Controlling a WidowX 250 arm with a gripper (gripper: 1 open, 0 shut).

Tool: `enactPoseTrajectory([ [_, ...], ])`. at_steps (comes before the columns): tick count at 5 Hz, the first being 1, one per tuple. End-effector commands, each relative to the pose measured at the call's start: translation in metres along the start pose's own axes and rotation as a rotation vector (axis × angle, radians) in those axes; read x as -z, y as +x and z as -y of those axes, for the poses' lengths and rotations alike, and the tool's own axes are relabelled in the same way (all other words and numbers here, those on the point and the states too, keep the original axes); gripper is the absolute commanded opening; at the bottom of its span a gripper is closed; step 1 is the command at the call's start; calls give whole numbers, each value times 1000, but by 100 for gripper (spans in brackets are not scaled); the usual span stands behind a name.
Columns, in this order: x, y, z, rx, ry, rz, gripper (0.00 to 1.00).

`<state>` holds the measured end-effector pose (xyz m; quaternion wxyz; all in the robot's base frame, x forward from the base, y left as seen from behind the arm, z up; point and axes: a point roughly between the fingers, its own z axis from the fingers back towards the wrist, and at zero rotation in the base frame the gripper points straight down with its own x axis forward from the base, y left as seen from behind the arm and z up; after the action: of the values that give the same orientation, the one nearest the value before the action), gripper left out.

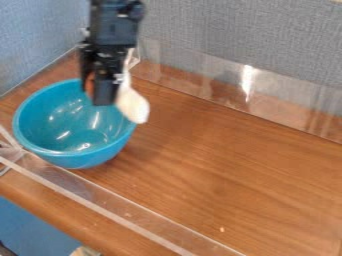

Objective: Put the mushroom in the blue bowl

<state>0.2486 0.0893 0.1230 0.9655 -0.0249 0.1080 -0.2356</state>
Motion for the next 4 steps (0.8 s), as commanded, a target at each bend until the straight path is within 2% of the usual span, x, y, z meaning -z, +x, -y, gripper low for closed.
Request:
enactPoseTrajectory([
  [1,-15,-19,-6,-53,42,38,0],
  [2,-9,-28,-10,-89,32,20,0],
  [4,-20,-42,-2,-59,40,-5,0],
])
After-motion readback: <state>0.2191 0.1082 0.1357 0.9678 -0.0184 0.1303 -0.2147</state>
